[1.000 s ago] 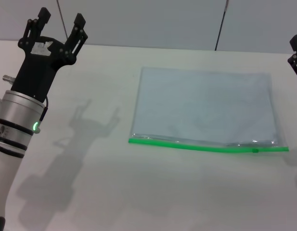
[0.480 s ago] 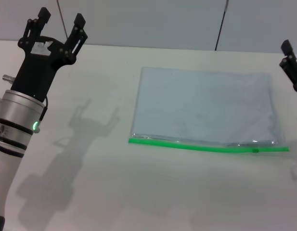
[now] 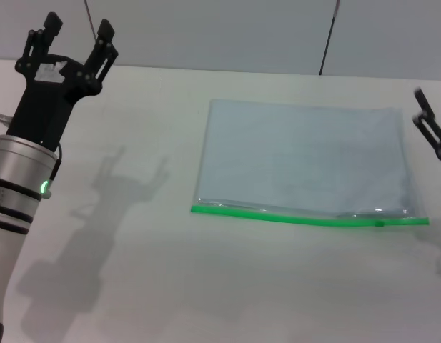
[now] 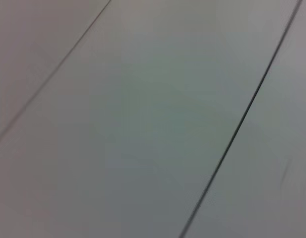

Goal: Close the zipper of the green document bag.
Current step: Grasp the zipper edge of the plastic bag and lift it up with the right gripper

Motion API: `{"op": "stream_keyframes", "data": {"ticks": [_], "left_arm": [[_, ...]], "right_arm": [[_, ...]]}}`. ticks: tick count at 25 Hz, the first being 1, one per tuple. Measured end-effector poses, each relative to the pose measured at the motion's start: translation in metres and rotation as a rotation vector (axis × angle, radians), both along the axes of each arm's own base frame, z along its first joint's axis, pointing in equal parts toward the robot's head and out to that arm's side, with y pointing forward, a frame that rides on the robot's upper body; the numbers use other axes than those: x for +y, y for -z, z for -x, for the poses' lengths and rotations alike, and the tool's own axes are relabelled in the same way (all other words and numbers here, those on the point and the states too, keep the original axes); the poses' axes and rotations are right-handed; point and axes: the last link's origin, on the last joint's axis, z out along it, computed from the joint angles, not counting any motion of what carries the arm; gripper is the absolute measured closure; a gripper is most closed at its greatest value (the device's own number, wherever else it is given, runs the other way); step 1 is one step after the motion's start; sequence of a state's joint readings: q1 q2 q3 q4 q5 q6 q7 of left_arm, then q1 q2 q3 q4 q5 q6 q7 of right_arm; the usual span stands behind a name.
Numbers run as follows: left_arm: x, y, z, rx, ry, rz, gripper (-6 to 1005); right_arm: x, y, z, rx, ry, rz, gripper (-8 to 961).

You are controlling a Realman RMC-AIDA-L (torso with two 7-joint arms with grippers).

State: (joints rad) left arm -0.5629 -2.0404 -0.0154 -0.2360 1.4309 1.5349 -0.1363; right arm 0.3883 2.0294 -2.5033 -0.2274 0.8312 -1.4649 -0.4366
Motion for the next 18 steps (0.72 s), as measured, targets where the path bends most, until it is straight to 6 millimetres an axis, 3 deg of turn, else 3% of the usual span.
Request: {"op": "stream_keyframes", "data": {"ticks": [7, 13, 18], "left_arm": [[-0.003, -0.006, 0.01, -0.009, -0.042, -0.029, 173], [-0.004, -0.009, 0.015, -0.008, -0.058, -0.041, 173], [-0.005, -0.01, 0.017, -0.013, -0.069, -0.049, 174]], "right_arm": [[-0.024, 0.004, -0.03, -0.273, 0.102, -0.1, 155], [-0.029, 0.015, -0.053, -0.498, 0.2, -0.082, 163], [-0.031, 0.017, -0.06, -0.598, 0.228, -0.087, 169]]}}
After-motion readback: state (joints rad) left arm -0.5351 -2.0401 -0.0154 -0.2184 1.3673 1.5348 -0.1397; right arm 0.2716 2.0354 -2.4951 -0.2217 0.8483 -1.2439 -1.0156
